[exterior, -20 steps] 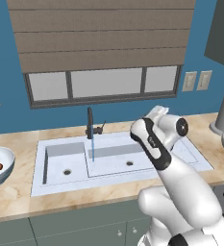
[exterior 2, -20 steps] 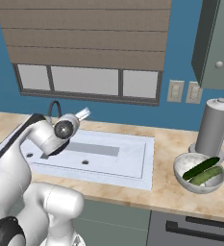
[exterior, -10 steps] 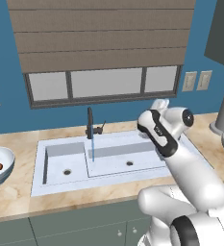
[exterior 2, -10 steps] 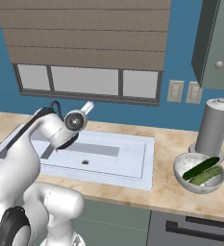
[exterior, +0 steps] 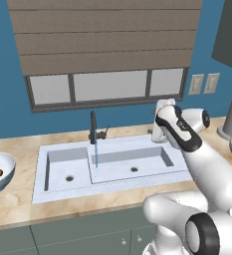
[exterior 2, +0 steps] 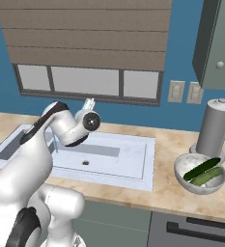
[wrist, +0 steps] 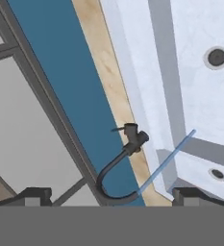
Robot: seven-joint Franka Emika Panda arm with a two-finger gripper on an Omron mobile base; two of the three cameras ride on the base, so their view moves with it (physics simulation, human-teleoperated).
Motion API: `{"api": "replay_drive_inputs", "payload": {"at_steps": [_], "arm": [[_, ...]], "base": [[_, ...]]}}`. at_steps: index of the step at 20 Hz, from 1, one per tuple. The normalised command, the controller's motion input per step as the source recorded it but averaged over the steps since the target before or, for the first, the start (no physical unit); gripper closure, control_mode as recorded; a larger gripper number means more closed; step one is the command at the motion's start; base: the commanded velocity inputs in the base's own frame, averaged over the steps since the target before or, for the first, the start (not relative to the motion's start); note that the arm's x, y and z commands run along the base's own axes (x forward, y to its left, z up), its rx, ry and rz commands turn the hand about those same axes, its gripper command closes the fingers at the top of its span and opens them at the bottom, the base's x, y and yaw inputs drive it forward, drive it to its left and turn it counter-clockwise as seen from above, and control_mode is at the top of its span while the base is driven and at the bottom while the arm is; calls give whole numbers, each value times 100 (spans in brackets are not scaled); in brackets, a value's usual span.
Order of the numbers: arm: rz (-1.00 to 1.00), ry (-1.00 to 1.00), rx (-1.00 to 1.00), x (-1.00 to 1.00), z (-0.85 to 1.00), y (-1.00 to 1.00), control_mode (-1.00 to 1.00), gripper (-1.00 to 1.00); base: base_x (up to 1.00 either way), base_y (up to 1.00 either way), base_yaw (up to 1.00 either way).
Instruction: Pick the cucumbers from the sink and place them in one bowl. Place the sweet potato in the other bowl. Then turn off the sink faucet.
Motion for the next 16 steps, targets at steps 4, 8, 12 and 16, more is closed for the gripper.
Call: {"api": "replay_drive_inputs", "payload": {"at_steps": [4, 8, 12, 16], "arm": [[-8, -3, 0, 0, -6, 21, -100, -100], [-12, 16, 8, -11, -1, 40, -100, -100], [-11, 30, 11, -19, 4, 42, -100, -100], [-5, 20, 10, -5, 4, 16, -100, -100]], "base": [[0, 0, 0], [0, 0, 0], [0, 0, 0], [0, 0, 0]]}}
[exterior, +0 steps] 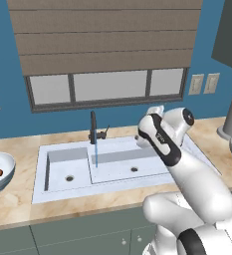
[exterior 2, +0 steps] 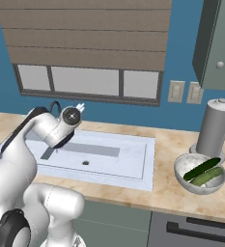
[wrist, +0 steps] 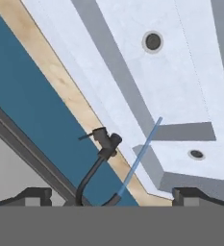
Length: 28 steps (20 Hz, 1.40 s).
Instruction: Pick the cucumbers from the sink and place them in one bowl. Place the sweet potato in the other bowl. Then turn off the sink faucet.
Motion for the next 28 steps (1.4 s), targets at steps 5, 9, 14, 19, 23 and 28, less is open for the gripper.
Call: {"api": "replay_drive_inputs", "payload": {"at_steps": [5, 9, 14, 19, 23, 28], "arm": [[0, 1, 12, 3, 0, 0, -100, -100], [0, -1, 9, 25, -3, 0, -100, -100], [0, -8, 4, 21, -27, 0, -100, -100], [0, -16, 8, 16, -25, 0, -100, -100], [0, -17, 6, 0, 0, 0, -100, -100], [0, -12, 3, 1, 0, 1, -100, -100]], "base": [[0, 0, 0], [0, 0, 0], [0, 0, 0], [0, 0, 0], [0, 0, 0], [0, 0, 0]]}}
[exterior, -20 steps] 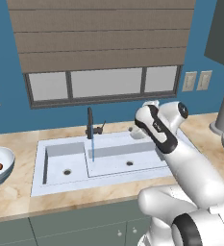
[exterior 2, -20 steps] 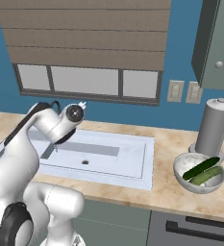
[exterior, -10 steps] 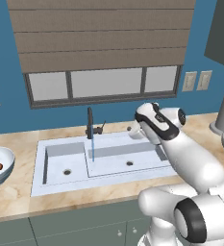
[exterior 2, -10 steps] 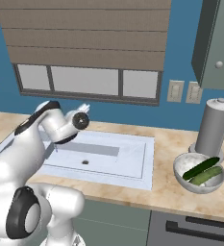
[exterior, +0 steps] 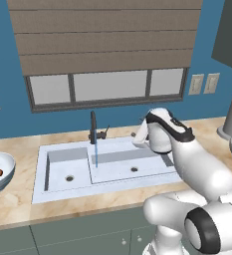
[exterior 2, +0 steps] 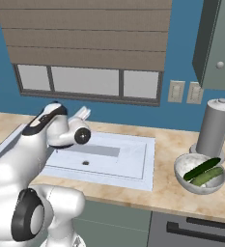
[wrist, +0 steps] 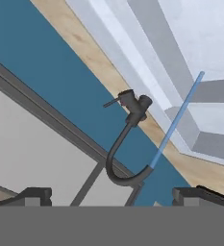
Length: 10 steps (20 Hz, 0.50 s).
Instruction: Pick the cucumbers from the sink and place them in one bowl. Place the sweet potato in the other bowl. Then turn off the sink faucet.
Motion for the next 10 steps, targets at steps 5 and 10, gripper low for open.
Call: {"api": "replay_drive_inputs", "payload": {"at_steps": [5, 10], "arm": [[0, -1, 0, 7, -2, 0, -100, -100], [0, -1, 0, 26, -2, 0, -100, -100]], "base": [[0, 0, 0], [0, 0, 0]]}}
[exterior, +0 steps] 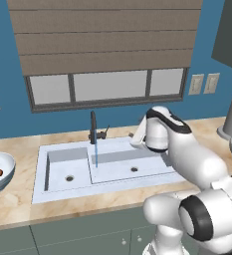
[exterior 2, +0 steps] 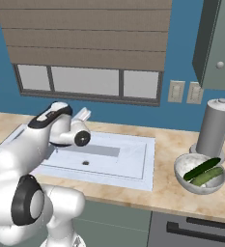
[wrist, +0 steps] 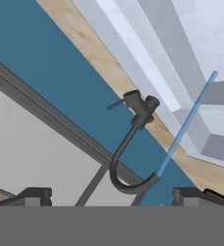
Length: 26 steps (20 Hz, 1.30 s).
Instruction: Pick the cucumbers from the sink and place them in one bowl. Place the sweet potato in the other bowl. Then turn off the sink faucet.
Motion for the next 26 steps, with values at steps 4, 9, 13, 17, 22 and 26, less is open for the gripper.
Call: {"api": "replay_drive_inputs", "payload": {"at_steps": [4, 9, 13, 17, 22, 26], "arm": [[0, 0, 0, 30, 0, 0, -100, -100], [0, 0, 0, 32, 0, 0, -100, -100], [0, 0, 0, 32, -1, 0, -100, -100], [0, 0, 0, 31, -3, 3, -100, -100], [0, 0, 0, 31, -7, 5, -100, -100], [0, 0, 0, 21, -12, 8, -100, -100]], "base": [[0, 0, 0], [0, 0, 0], [0, 0, 0], [0, 0, 0], [0, 0, 0], [0, 0, 0]]}}
